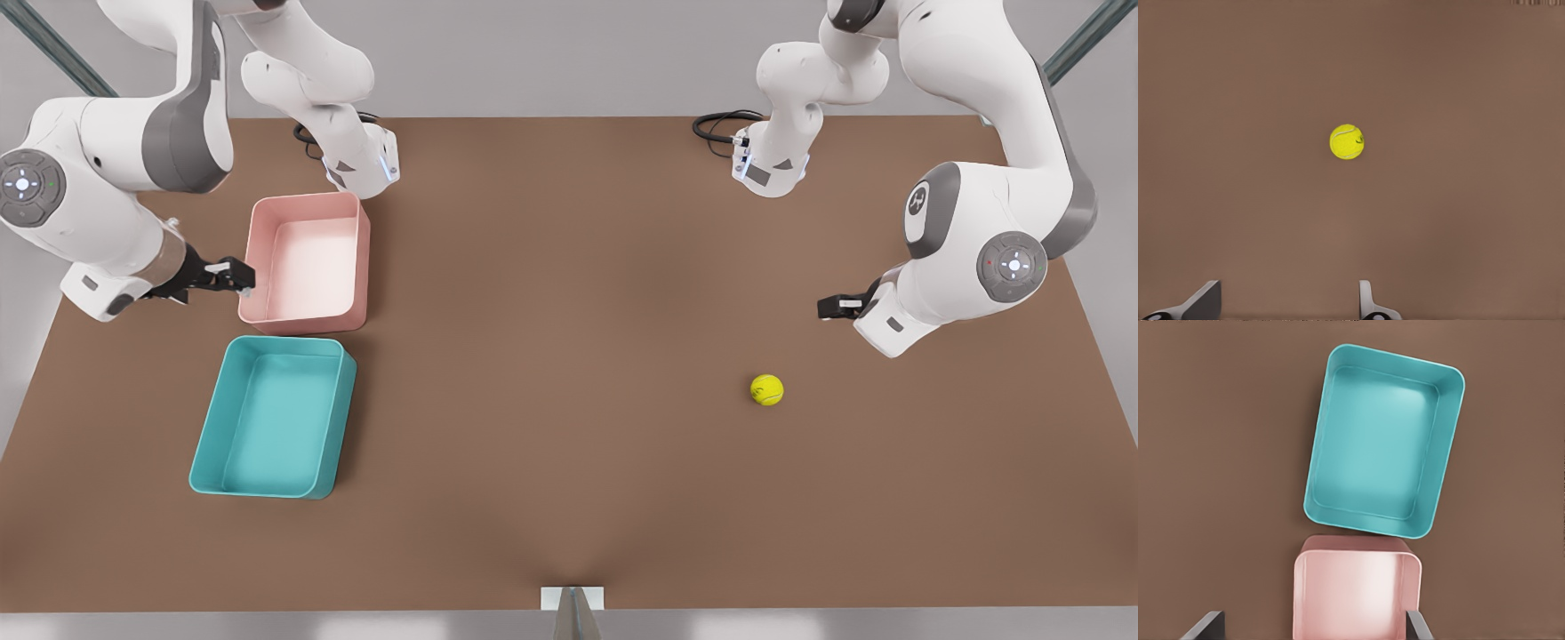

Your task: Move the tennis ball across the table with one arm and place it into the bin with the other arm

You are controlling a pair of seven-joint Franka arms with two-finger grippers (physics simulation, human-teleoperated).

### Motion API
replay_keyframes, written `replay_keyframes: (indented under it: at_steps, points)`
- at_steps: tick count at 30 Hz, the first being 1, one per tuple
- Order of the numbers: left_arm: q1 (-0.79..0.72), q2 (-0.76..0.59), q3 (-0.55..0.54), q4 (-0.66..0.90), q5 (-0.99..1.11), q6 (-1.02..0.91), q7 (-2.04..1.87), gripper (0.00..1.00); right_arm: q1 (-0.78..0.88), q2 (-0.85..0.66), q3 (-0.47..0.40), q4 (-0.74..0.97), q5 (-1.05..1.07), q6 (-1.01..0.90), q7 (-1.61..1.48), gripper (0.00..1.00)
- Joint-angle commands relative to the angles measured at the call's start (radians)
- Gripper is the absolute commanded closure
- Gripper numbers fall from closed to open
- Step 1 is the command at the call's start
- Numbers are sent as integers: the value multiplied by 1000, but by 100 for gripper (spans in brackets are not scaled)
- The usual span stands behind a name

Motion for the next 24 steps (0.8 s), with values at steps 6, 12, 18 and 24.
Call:
replay_keyframes:
  at_steps: [6, 12, 18, 24]
  points:
    - [8, 191, 0, 84, 5, 67, 162, 79, 29, 59, 0, 22, -19, -26, 161, 0]
    - [25, 307, 0, -62, 24, 492, 1248, 79, 16, 158, -23, 131, 50, -88, 145, 0]
    - [51, 347, 11, -211, 60, 672, 1868, 79, 20, 232, -55, 203, 54, -85, 144, 0]
    - [54, 347, 49, -304, 96, 767, 1899, 79, 20, 237, -56, 204, 48, -81, 141, 0]
